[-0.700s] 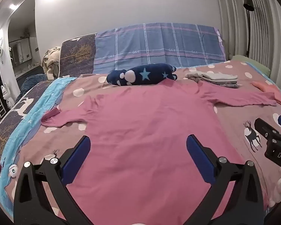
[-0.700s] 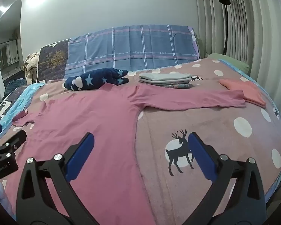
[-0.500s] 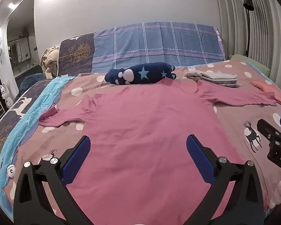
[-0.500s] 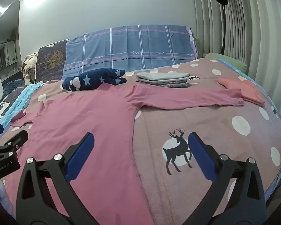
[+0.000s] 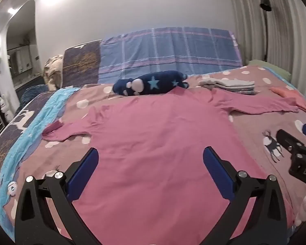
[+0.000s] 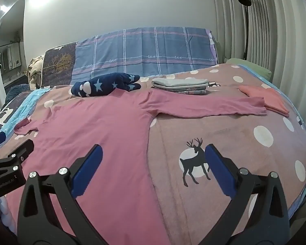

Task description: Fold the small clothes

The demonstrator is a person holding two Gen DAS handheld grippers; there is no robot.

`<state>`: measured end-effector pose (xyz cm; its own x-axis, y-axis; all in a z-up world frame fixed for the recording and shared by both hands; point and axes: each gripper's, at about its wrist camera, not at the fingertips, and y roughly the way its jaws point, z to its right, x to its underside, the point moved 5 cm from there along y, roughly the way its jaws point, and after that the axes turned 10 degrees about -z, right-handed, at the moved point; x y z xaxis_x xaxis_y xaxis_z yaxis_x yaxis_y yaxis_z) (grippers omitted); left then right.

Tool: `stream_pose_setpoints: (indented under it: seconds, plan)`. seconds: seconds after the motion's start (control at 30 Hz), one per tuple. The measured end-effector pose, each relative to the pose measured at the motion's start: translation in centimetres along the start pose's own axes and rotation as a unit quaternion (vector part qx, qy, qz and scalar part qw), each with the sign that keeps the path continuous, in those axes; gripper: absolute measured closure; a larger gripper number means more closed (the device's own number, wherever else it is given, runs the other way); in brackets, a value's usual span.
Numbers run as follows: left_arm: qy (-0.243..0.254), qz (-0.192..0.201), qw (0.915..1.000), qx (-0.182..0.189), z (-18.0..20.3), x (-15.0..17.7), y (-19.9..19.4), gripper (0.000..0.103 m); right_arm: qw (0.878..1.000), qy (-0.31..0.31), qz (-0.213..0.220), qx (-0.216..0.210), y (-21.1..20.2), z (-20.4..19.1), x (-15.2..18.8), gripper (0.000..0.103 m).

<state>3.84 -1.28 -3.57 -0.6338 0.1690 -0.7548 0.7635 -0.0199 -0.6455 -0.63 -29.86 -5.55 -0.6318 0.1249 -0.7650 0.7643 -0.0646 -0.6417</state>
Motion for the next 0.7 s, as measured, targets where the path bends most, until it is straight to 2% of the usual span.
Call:
stream_pose_setpoints:
  seconds: [0.23,0.7]
  plan:
    - [0.016,0.008,0.9998,-0.001,1.14,0.12,-0.67,0.001,1.0,-0.002,0.0,-0.001,-0.23,0.02,0.37,0.002]
    - [0.01,0.002,0.9999,-0.007,0.46,0.5,-0.71,0.001,1.0,-0.013,-0.001,-0.006,-0.46,-0.6,0.62,0.002]
